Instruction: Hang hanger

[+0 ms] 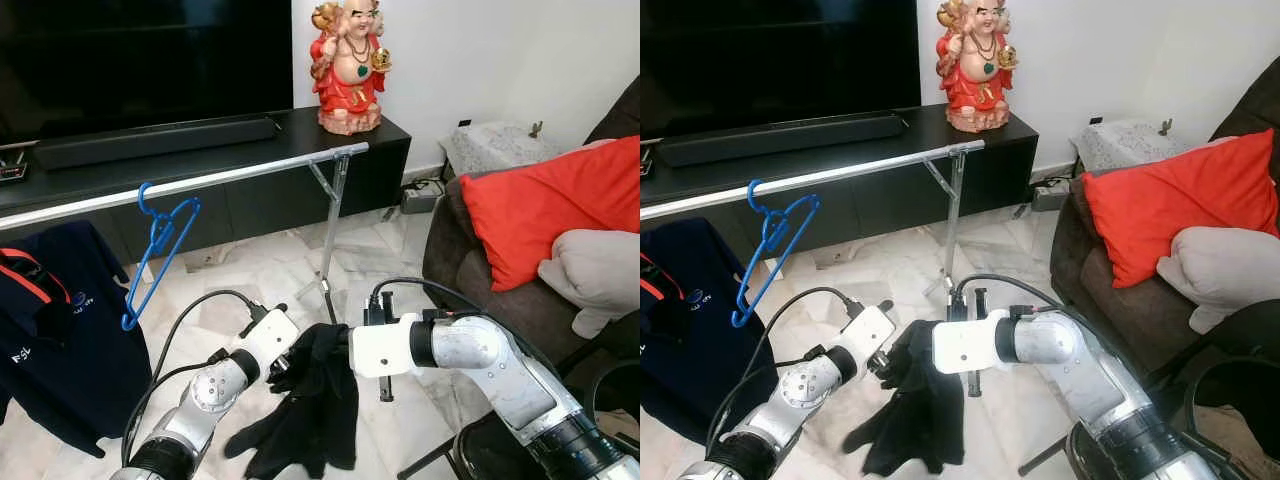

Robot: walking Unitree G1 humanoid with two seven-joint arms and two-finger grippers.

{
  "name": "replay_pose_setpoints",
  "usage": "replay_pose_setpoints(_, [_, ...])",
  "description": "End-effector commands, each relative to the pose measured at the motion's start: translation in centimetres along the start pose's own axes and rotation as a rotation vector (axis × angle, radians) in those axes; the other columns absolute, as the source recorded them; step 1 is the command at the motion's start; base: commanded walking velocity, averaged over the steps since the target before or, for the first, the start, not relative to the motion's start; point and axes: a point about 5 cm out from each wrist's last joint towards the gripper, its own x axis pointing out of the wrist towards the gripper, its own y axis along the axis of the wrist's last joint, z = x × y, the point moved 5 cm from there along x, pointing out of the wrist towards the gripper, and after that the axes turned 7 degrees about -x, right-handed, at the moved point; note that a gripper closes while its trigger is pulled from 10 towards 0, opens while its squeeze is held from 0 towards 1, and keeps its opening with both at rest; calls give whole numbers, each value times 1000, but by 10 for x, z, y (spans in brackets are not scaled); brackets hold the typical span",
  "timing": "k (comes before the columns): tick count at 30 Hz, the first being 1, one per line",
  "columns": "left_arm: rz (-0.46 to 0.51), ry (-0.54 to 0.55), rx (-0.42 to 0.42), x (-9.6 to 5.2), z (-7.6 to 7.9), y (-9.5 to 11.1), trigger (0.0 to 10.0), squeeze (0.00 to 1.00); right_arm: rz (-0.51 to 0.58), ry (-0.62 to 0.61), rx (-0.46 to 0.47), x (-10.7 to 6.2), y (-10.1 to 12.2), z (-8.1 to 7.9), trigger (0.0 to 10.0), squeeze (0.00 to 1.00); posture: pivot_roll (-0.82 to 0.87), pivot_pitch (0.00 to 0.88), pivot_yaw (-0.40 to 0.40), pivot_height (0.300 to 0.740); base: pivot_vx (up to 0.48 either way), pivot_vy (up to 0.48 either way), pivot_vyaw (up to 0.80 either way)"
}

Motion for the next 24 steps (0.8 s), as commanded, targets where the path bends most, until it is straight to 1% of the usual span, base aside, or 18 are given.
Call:
replay_pose_setpoints(1, [11, -1, -7, 0, -1, 3, 0, 0, 29, -24, -12, -1, 6, 4, 10000, 0, 17, 50, 9, 740, 0, 0, 0])
replay_pose_setpoints(9, [9, -14, -12, 0, 2, 2, 0, 0, 87, -52, 7, -1, 18, 11, 10000, 0, 14, 49, 10, 740, 0, 0, 0])
replay_pose_setpoints(11, [9, -15, -14, 1, 2, 2, 0, 0, 117, -57, 18, -1, 25, 13, 10000, 0, 14, 46, 10, 740, 0, 0, 0])
replay_pose_setpoints(18, [6, -14, -15, 1, 2, 2, 0, 0, 121, -56, 20, -1, 25, 13, 10000, 0, 15, 43, 10, 740, 0, 0, 0])
replay_pose_setpoints(24, [4, -5, -15, 0, 0, 1, 0, 0, 99, -48, 24, -2, 20, 10, 10000, 0, 15, 45, 7, 740, 0, 0, 0])
